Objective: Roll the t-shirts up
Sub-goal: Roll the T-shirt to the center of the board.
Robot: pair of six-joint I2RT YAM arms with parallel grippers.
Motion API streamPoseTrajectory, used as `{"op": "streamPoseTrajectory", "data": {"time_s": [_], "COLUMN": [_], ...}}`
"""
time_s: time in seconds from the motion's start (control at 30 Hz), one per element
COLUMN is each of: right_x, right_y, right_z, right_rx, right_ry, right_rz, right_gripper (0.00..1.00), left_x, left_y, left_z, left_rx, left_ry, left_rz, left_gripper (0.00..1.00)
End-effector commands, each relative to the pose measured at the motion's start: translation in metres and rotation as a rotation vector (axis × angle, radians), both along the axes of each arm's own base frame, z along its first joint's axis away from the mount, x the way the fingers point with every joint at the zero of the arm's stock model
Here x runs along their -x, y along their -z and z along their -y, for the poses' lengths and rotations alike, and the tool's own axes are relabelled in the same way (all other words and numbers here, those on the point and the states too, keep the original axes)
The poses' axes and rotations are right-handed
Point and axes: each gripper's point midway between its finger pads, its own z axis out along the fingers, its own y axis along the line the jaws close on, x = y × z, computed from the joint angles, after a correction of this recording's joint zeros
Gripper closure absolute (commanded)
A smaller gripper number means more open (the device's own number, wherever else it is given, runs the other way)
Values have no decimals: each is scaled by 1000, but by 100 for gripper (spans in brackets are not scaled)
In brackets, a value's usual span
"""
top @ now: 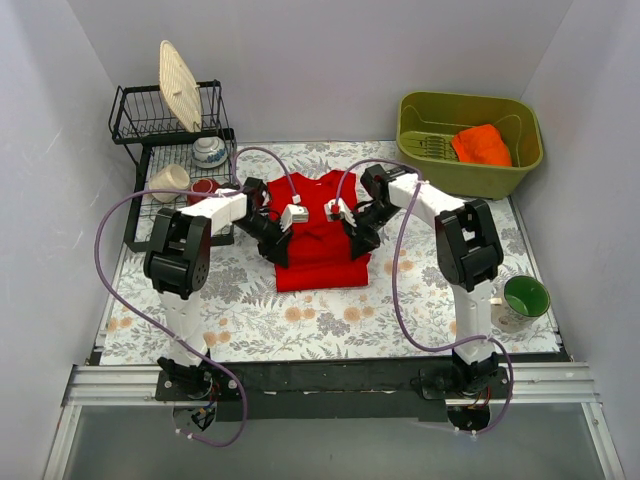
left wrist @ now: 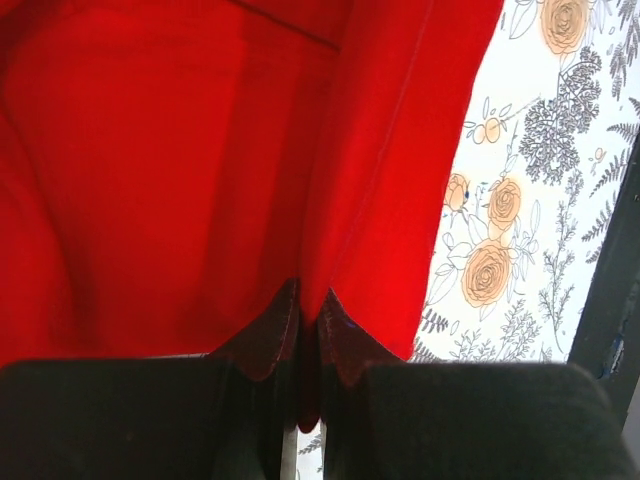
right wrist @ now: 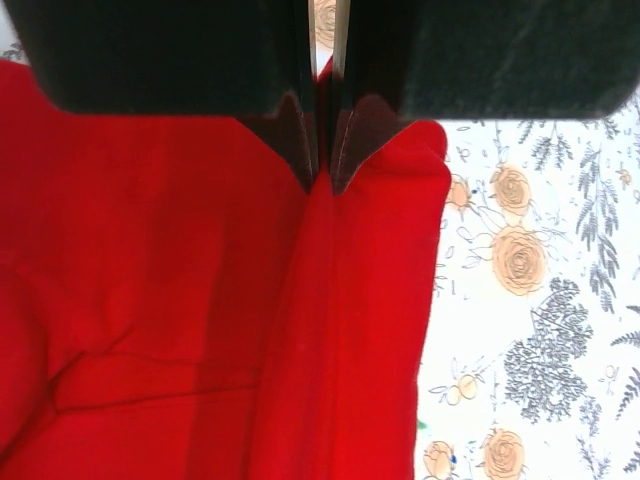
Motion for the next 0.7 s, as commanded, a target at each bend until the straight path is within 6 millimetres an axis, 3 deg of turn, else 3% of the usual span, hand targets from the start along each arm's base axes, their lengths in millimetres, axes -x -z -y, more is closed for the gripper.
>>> {"op": "streamPoseTrajectory", "data": {"time_s": [0.0,0.2,0.27,0.37,0.4,0.53,0.57,0.63,0.67], "right_x": [-4,-8,-9,-23,-30,-59,-60,-57,-45], "right_y": [0,11,14,6,0,-45,-50,-64,-55], "right_z": [20,18,17,13,12,10,13,16,22], "right_rx": [68,73,77,66,43,-60,-58,-70,-55], "right_ry": [-4,-4,3,57,84,189,194,199,203], "right_rz": [-35,-45,-49,-15,-7,106,119,171,148], "right_gripper": [89,88,87,76,59,50,48,36,35], "left_x": [-13,-16,-16,-29,-33,-45,-42,-34,-25], "left_y": [2,2,2,-3,-7,-47,-66,-75,-70], "left_z": [-23,-31,-34,-40,-41,-40,-36,-32,-28], "left_rx": [-98,-119,-128,-146,-152,-89,-36,6,17], "left_ry": [-20,-50,-59,-108,-146,-174,-160,-133,-110], "left_rz": [23,20,32,98,114,293,375,451,487], "left_gripper": [99,97,90,76,72,52,49,41,38]}}
